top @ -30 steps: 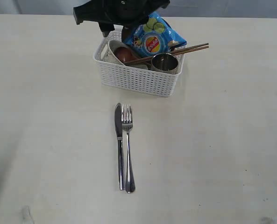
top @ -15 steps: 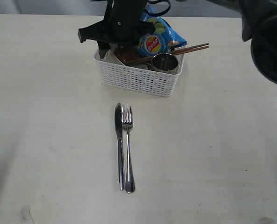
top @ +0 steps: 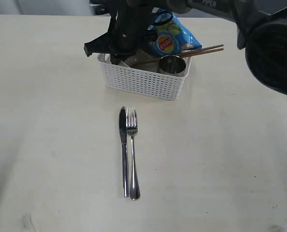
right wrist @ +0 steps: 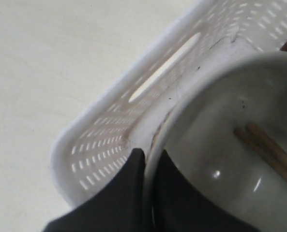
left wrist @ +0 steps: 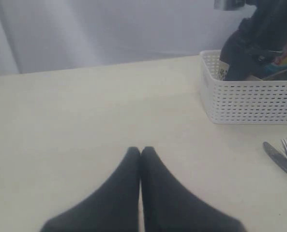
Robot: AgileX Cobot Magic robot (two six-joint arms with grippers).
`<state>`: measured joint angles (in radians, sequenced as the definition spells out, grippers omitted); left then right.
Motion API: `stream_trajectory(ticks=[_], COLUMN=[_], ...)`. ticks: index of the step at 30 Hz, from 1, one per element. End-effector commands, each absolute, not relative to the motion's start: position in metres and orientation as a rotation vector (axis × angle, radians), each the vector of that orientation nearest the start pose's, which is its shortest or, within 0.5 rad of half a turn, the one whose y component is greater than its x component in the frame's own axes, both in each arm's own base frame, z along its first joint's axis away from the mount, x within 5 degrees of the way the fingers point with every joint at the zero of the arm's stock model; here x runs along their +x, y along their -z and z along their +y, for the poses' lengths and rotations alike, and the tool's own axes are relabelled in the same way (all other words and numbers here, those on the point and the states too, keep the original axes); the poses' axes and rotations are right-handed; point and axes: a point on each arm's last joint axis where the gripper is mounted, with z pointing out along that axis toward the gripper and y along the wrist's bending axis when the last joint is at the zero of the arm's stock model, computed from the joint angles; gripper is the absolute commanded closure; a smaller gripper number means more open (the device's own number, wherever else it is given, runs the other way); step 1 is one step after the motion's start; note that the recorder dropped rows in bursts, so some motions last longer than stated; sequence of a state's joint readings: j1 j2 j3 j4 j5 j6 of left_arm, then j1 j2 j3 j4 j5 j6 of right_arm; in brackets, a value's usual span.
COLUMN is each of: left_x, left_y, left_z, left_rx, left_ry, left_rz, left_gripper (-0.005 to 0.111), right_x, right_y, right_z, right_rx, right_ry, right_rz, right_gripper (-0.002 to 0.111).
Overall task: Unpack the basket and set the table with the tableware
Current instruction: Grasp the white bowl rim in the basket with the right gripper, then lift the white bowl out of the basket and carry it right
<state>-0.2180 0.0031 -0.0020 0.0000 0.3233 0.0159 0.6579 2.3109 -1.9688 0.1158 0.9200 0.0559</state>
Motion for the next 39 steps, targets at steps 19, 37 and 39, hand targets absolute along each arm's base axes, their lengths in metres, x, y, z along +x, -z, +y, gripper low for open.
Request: stream_trajectory(ticks=[19,37,39], left_x=[0.053,0.053,0.053], left_y=[-0.184,-0.184,-0.184], left_z=[-0.012,-0.012,-0.012], left_rx=[0.206,0.206,0.206], left_ry=[0.144,0.144,0.144], left_rz=[1.793,1.793,1.793], left_gripper=[0.107,0.107,0.107], right_x=[0.384,0.376,0.375], right_y=[-0.238,-0.260,-0.263], right_z=[0.327,0.333,0.334], right_rx=[-0.780,-0.848,-0.860], right_ry=[-0.697,-0.828,-0.853], right_rz=[2.474,2.355,2.334], right_gripper=[0.109,0.109,0.109])
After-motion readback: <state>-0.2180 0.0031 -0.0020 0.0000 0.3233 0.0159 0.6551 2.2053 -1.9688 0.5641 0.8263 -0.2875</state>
